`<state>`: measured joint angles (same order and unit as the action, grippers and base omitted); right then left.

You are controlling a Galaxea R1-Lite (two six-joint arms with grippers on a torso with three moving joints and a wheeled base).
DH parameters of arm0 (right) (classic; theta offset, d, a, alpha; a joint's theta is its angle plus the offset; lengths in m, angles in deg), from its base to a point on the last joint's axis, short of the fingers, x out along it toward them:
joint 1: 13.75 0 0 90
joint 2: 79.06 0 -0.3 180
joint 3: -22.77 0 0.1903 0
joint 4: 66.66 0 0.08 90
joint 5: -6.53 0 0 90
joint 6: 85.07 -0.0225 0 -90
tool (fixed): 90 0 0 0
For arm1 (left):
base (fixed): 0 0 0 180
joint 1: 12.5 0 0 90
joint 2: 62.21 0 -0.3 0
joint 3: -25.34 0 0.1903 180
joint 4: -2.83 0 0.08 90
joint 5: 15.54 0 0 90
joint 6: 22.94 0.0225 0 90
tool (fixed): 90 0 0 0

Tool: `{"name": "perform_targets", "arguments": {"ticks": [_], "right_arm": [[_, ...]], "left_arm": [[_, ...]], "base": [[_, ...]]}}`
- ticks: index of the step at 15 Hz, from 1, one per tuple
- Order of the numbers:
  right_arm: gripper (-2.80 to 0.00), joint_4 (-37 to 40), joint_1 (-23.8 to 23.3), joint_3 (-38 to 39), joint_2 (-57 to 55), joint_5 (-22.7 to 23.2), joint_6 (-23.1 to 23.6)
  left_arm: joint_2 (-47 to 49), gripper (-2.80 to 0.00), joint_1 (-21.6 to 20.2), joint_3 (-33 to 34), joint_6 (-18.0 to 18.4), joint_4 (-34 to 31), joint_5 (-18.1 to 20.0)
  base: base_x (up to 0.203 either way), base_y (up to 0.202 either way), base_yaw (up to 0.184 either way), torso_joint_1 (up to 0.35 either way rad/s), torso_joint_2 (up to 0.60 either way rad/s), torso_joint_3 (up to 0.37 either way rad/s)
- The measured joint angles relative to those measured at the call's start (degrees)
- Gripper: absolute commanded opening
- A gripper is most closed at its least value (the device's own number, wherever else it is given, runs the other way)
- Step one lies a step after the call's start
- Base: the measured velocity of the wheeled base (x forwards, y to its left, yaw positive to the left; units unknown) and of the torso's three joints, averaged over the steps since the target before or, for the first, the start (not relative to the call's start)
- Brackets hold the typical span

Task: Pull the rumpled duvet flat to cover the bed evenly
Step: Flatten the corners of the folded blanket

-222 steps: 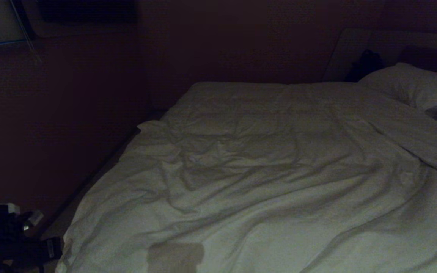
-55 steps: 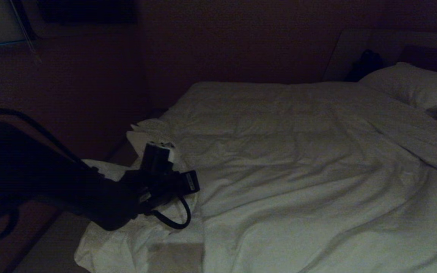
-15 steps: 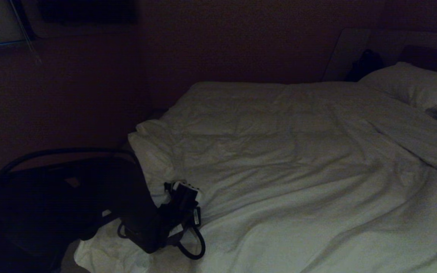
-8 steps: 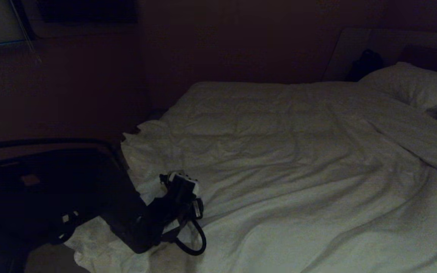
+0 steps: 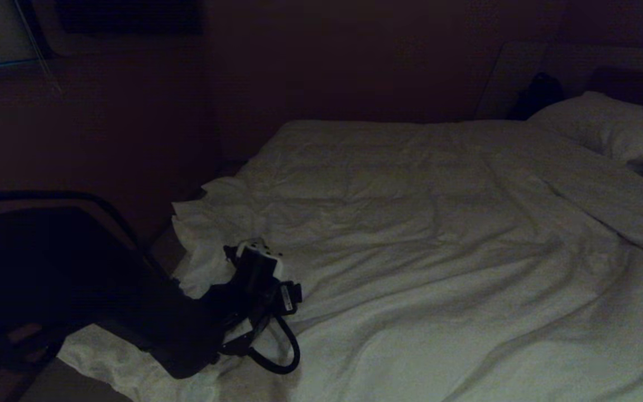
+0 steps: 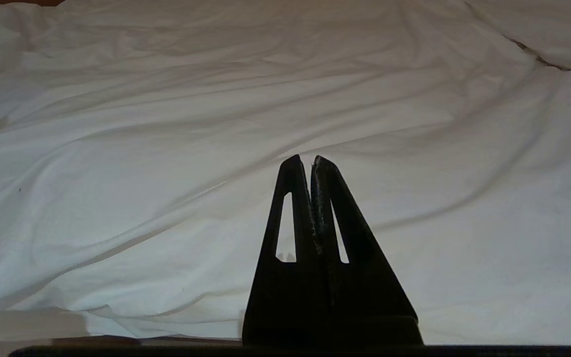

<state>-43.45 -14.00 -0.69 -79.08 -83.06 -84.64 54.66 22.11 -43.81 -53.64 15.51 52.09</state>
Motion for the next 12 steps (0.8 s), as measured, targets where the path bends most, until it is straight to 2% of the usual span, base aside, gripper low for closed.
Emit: {"name": "perform_targets", "arguments": {"ticks": [8, 12], "right_arm": [[-2.8, 0.02, -0.02, 0.0, 0.0, 0.03, -0.01], [-2.8, -0.02, -0.02, 0.0, 0.0, 0.01, -0.01]], "left_arm": [[-10.79, 0.0, 0.43, 4.5, 0.02, -0.16, -0.09], [-17.3, 0.0, 0.42, 7.07, -0.62, -2.68, -0.14]], "base": [[0.0, 0.0, 0.0, 0.0, 0.0, 0.0], [0.0, 0.0, 0.0, 0.0, 0.0, 0.0]]}}
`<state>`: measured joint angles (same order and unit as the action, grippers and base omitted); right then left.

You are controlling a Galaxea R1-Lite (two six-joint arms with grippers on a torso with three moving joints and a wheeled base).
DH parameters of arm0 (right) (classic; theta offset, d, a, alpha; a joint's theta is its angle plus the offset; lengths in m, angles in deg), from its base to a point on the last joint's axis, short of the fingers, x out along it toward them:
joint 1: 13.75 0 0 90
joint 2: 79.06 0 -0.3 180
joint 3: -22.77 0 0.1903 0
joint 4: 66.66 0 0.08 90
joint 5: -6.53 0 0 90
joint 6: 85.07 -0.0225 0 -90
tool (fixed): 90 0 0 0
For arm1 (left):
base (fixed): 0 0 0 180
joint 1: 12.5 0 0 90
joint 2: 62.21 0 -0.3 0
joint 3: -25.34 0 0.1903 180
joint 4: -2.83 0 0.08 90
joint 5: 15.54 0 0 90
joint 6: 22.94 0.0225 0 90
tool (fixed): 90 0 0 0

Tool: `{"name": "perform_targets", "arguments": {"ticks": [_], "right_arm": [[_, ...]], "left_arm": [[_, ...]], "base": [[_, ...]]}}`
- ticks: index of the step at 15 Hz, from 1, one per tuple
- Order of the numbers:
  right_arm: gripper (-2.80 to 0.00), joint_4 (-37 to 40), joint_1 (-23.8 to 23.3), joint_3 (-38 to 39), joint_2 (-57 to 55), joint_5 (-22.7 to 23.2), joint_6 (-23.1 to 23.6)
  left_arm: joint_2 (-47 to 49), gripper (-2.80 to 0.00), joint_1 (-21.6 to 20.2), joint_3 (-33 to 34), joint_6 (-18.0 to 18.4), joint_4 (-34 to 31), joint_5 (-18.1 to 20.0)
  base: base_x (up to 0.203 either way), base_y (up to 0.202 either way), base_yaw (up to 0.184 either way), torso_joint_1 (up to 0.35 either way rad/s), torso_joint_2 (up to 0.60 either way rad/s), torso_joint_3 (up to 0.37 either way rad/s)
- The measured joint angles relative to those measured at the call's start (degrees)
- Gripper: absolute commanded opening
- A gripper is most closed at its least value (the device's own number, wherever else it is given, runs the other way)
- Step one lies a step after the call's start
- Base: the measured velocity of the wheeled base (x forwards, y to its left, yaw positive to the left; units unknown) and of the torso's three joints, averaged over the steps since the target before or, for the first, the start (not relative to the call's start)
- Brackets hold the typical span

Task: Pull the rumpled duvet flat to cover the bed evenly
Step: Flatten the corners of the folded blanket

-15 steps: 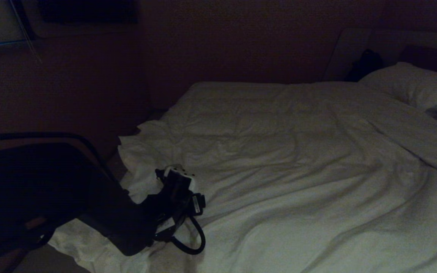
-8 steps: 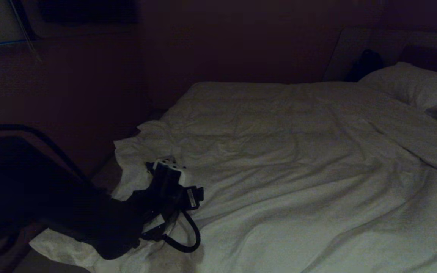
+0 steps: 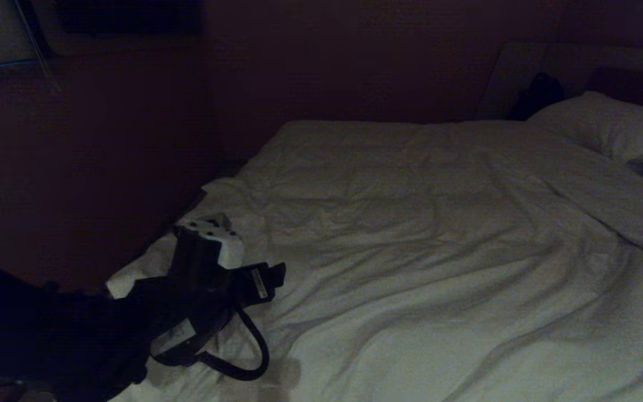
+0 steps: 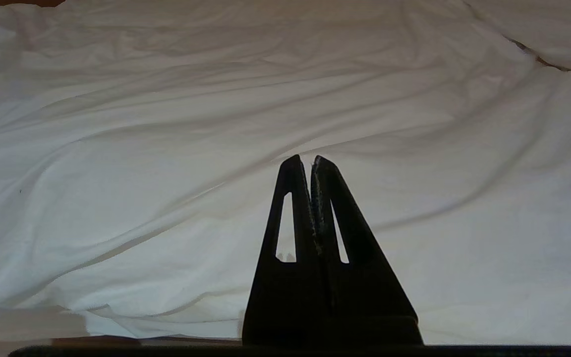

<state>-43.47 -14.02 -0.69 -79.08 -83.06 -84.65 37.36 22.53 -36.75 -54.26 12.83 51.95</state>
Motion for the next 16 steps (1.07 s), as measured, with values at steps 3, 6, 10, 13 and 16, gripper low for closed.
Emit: {"name": "perform_targets", "arguments": {"ticks": [3, 6, 10, 13, 16], "right_arm": [[-2.8, 0.02, 0.0, 0.0, 0.0, 0.02, 0.02], [-2.8, 0.02, 0.0, 0.0, 0.0, -0.01, 0.0], [-2.8, 0.02, 0.0, 0.0, 0.0, 0.0, 0.0], [-2.8, 0.05, 0.0, 0.0, 0.0, 0.0, 0.02], [-2.8, 0.02, 0.0, 0.0, 0.0, 0.0, 0.0]], "left_arm": [[-3.13, 0.0, -0.3, 2.58, -0.53, 0.15, 0.03], [-5.42, 0.0, -0.78, 5.08, -1.99, 0.17, 0.01], [-8.96, 0.0, -6.1, 7.56, -2.04, -0.14, 0.34], [-11.05, 0.0, -14.28, 11.19, -2.03, -1.25, 3.89], [-12.81, 0.0, -25.37, 15.81, 0.19, -1.47, 10.13]], "base": [[0.0, 0.0, 0.0, 0.0, 0.0, 0.0], [0.0, 0.0, 0.0, 0.0, 0.0, 0.0], [0.0, 0.0, 0.0, 0.0, 0.0, 0.0], [0.0, 0.0, 0.0, 0.0, 0.0, 0.0], [0.0, 0.0, 0.0, 0.0, 0.0, 0.0]]}}
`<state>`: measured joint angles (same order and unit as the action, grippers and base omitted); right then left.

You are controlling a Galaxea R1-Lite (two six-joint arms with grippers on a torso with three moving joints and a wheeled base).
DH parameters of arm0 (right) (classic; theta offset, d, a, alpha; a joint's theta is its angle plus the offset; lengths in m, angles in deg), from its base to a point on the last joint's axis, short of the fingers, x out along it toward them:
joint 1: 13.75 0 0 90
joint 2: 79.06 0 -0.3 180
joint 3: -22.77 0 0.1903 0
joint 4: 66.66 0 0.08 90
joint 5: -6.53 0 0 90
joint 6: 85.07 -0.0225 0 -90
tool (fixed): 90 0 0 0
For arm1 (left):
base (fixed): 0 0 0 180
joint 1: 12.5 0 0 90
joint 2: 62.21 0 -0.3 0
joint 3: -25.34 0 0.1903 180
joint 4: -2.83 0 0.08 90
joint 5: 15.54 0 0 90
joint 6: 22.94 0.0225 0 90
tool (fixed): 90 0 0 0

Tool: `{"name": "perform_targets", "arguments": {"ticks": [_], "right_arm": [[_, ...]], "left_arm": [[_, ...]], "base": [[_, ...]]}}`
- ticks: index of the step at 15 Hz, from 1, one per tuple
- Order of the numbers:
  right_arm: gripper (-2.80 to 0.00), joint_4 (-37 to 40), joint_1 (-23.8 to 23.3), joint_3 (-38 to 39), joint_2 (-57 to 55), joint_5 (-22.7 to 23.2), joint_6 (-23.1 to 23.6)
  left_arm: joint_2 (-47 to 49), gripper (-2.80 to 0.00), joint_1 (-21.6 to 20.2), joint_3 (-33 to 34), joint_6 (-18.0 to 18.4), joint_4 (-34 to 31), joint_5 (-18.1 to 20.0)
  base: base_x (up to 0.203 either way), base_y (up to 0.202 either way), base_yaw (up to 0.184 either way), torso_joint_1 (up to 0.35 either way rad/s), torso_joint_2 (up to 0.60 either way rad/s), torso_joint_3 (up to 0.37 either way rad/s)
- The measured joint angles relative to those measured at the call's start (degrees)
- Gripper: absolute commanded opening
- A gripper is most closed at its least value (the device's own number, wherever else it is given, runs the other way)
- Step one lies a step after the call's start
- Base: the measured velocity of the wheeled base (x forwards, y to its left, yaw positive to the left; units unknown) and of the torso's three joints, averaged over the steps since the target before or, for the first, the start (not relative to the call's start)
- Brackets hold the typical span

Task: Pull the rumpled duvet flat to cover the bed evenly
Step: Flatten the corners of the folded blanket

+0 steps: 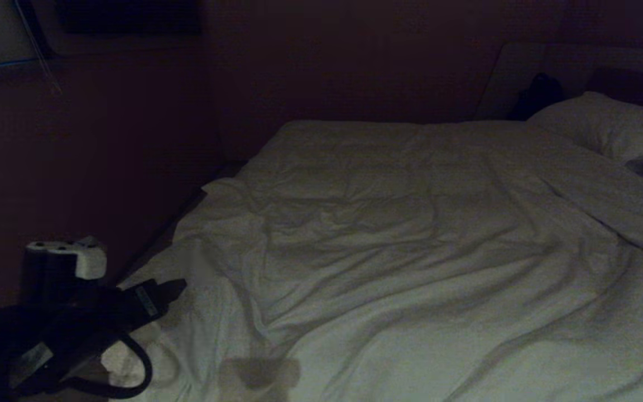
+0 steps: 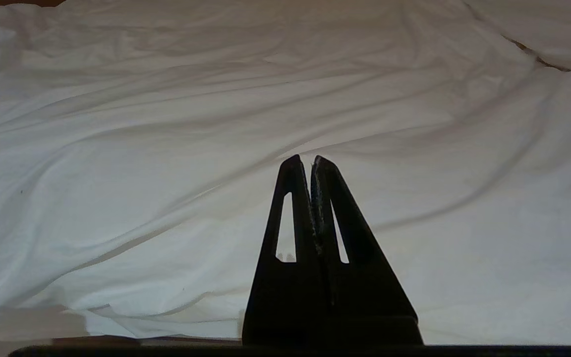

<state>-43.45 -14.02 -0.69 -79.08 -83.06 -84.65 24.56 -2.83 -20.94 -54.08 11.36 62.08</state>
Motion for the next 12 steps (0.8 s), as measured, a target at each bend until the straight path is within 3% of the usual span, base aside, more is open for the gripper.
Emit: {"name": "perform_targets", "arguments": {"ticks": [4, 7, 12], "right_arm": [[-2.8, -0.02, 0.0, 0.0, 0.0, 0.0, 0.0], [-2.8, 0.0, 0.0, 0.0, 0.0, 0.02, -0.01], [-2.8, 0.0, 0.0, 0.0, 0.0, 0.0, 0.0]], "left_arm": [[-0.34, 0.0, -15.13, 5.82, 4.87, -0.11, 7.97], [2.77, 0.0, -24.16, 7.8, 8.48, 0.7, 10.38], [7.02, 0.0, -41.04, 6.95, 19.98, 3.97, 19.39]], "base": [[0.0, 0.0, 0.0, 0.0, 0.0, 0.0], [0.0, 0.0, 0.0, 0.0, 0.0, 0.0], [0.0, 0.0, 0.0, 0.0, 0.0, 0.0]]}}
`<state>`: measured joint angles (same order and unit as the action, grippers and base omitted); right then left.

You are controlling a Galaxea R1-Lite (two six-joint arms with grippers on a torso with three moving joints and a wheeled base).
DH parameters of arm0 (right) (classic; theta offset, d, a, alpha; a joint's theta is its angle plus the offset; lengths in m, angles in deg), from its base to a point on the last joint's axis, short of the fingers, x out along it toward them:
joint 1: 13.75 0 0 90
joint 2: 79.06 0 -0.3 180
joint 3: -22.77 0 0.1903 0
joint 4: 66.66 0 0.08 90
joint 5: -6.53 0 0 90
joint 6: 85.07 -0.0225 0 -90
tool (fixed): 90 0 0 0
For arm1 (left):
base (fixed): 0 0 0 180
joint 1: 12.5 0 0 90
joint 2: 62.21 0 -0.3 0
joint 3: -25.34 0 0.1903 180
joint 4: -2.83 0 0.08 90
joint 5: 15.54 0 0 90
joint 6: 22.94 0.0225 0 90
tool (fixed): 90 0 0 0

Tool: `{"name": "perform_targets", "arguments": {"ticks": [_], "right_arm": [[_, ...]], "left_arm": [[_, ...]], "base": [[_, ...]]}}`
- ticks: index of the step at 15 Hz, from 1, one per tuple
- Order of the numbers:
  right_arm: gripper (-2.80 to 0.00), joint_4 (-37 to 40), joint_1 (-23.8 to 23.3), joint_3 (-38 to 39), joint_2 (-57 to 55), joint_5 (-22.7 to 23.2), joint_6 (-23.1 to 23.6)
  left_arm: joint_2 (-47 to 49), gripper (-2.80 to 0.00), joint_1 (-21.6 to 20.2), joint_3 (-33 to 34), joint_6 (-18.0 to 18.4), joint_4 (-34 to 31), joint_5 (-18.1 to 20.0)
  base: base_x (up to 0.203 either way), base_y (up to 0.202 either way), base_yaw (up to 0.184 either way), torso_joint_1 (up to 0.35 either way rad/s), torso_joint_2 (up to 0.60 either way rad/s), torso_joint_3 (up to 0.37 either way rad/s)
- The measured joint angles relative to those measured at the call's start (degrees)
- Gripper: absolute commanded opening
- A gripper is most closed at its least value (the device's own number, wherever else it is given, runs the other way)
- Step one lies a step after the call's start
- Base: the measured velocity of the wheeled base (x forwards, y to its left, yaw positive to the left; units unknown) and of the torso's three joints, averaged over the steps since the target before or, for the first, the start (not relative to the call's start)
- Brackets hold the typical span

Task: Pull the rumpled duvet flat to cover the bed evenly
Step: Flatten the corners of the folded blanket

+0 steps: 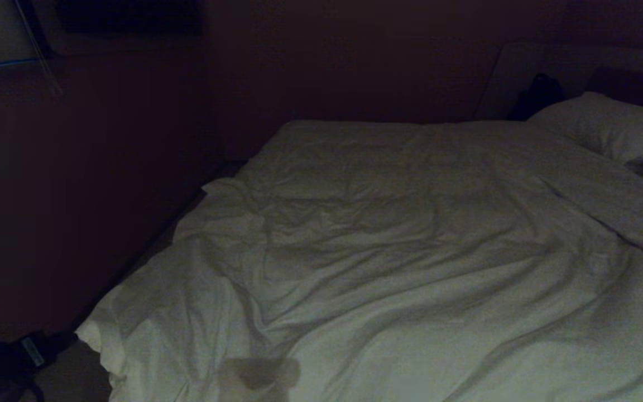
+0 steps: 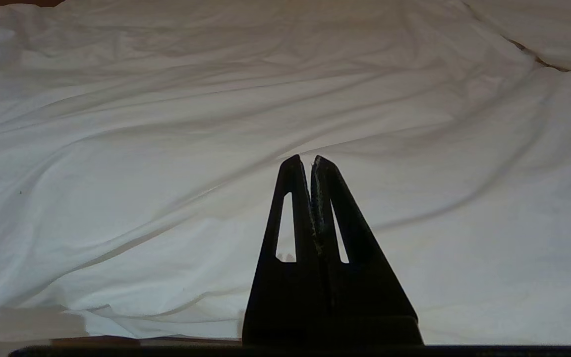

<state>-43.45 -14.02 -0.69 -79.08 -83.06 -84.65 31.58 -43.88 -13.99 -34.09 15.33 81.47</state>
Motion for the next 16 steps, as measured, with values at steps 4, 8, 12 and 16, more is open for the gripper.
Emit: {"name": "perform_targets", "arguments": {"ticks": [4, 8, 12, 16], "right_arm": [[-2.8, 0.02, 0.0, 0.0, 0.0, 0.0, 0.02], [-2.8, 0.0, 0.0, 0.0, 0.0, -0.01, 0.0], [-2.8, 0.01, 0.0, 0.0, 0.0, 0.01, 0.02], [-2.8, 0.02, 0.0, 0.0, 0.0, 0.02, 0.0]], "left_arm": [[9.11, 0.0, -15.22, -1.69, 16.46, 6.0, 13.58], [23.19, 0.0, -23.8, -1.58, 34.02, 20.62, 24.5], [32.44, 0.0, -25.92, 2.33, 40.84, 36.83, 30.08], [37.73, 0.0, -26.22, 7.16, 51.43, 39.05, 34.2]], "base": [[0.0, 0.0, 0.0, 0.0, 0.0, 0.0], [0.0, 0.0, 0.0, 0.0, 0.0, 0.0], [0.0, 0.0, 0.0, 0.0, 0.0, 0.0], [0.0, 0.0, 0.0, 0.0, 0.0, 0.0]]}}
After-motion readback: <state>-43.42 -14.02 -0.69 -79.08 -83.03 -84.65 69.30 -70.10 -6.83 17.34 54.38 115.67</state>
